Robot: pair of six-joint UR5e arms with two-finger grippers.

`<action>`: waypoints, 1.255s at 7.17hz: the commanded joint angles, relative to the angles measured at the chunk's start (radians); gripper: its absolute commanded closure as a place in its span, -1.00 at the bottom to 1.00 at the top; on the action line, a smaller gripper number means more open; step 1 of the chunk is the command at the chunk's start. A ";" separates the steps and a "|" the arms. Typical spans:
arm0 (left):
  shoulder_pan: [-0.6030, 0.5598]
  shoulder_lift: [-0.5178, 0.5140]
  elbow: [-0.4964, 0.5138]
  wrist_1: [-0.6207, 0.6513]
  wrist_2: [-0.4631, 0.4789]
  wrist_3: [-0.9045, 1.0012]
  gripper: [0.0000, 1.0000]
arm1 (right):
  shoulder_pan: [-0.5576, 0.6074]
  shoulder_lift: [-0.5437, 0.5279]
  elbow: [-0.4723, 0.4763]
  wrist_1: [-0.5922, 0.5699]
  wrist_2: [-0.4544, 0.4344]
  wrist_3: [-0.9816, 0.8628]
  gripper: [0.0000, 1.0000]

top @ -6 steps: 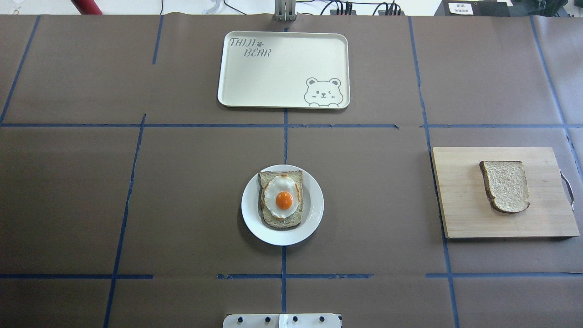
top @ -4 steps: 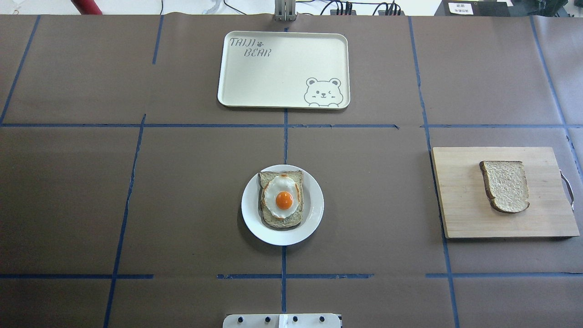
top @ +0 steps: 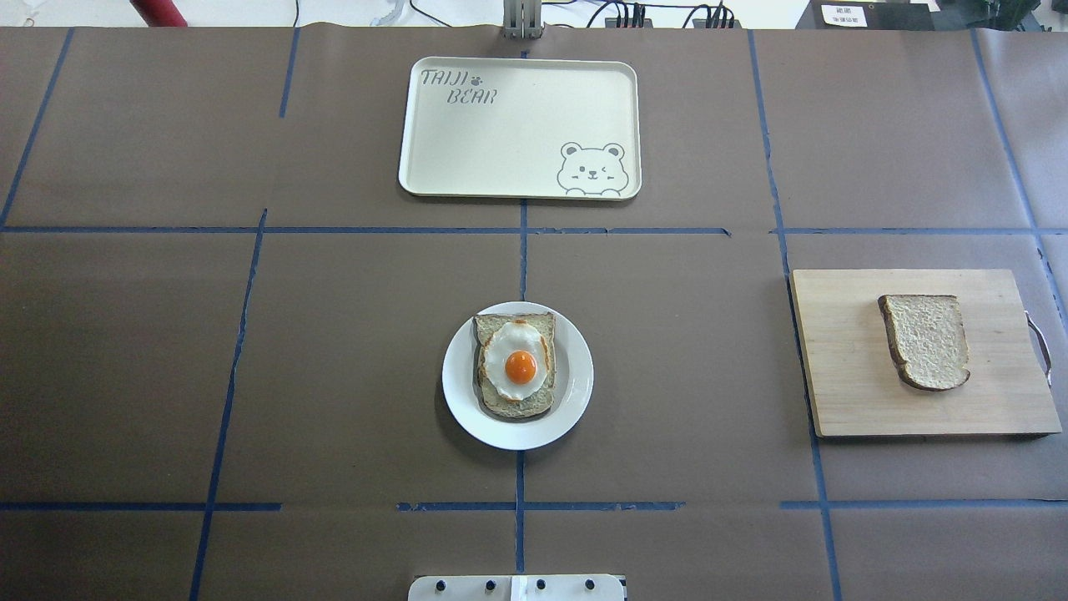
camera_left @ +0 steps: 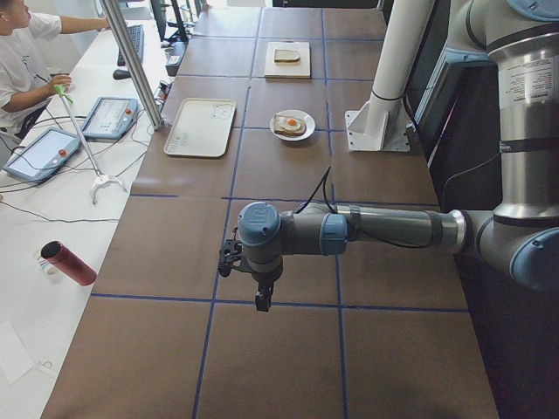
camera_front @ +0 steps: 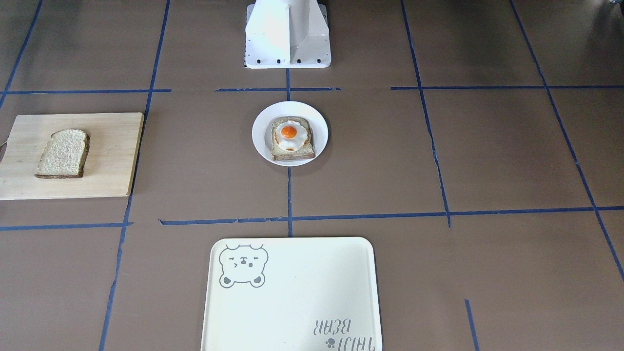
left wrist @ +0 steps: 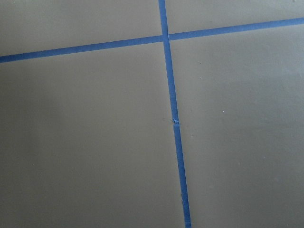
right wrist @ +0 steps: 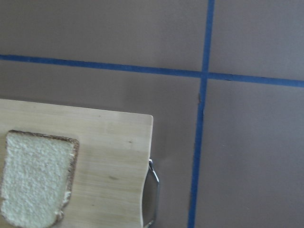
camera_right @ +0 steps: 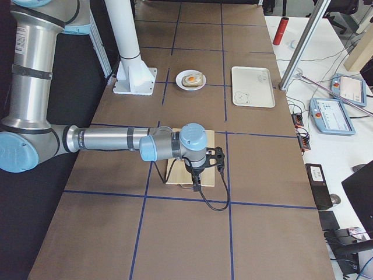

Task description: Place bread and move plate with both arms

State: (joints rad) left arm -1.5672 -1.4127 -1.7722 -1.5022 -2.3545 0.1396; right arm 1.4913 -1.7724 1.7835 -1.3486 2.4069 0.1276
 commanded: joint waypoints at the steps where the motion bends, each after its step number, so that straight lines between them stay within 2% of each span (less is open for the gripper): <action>1: 0.001 0.000 0.005 -0.001 -0.002 0.000 -1.00 | -0.115 -0.001 -0.111 0.360 0.061 0.279 -1.00; 2: 0.001 0.000 0.005 -0.001 -0.002 0.000 -1.00 | -0.179 0.010 -0.169 0.522 0.055 0.426 -0.99; 3: 0.001 0.000 0.003 -0.001 -0.002 0.000 -1.00 | -0.248 0.013 -0.191 0.634 0.041 0.555 -0.97; 4: 0.001 0.000 0.003 -0.001 -0.002 0.000 -1.00 | -0.313 0.016 -0.193 0.682 -0.009 0.626 -0.95; 6: 0.001 0.000 0.002 -0.001 -0.003 0.000 -1.00 | -0.373 0.054 -0.238 0.690 -0.049 0.652 -0.74; 9: 0.001 0.000 0.002 -0.001 -0.002 0.000 -1.00 | -0.391 0.086 -0.266 0.690 -0.048 0.655 -0.64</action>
State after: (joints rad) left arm -1.5662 -1.4128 -1.7702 -1.5033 -2.3563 0.1396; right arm 1.1080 -1.7016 1.5252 -0.6593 2.3590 0.7792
